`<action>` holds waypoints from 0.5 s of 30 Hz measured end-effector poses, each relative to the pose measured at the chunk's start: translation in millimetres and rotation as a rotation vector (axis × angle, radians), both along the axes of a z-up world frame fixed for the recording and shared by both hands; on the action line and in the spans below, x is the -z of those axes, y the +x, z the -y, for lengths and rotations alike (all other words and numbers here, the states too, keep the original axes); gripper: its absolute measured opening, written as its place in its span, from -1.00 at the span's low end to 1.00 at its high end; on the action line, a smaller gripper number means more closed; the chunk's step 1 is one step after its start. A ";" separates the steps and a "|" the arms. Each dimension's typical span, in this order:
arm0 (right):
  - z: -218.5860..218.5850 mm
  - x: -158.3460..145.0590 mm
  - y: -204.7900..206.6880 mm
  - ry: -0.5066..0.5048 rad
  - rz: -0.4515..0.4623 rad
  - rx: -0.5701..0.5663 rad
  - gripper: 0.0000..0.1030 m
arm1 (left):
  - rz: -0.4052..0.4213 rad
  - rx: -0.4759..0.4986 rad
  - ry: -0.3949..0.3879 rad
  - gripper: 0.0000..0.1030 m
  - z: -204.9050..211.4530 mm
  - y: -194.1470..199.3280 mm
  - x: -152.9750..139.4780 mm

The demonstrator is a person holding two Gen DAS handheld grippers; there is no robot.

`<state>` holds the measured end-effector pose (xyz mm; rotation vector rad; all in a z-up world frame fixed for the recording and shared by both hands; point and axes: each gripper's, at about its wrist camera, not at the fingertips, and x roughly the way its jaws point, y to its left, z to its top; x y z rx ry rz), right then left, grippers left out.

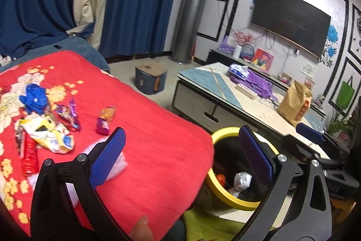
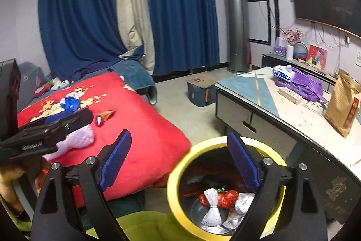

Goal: Collect trash
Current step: 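Move both tools back over the remaining trash on the bed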

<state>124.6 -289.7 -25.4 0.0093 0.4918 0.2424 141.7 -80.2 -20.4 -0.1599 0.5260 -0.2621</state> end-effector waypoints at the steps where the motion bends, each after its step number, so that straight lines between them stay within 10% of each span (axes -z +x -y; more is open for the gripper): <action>1: -4.1 -0.8 -0.1 -0.003 -0.001 -0.008 0.64 | 0.002 -0.012 -0.003 0.79 -5.0 -0.2 -1.0; 15: -68.1 -6.9 3.2 -0.018 -0.017 -0.144 0.65 | 0.037 -0.173 -0.014 0.79 -59.0 -6.0 -12.0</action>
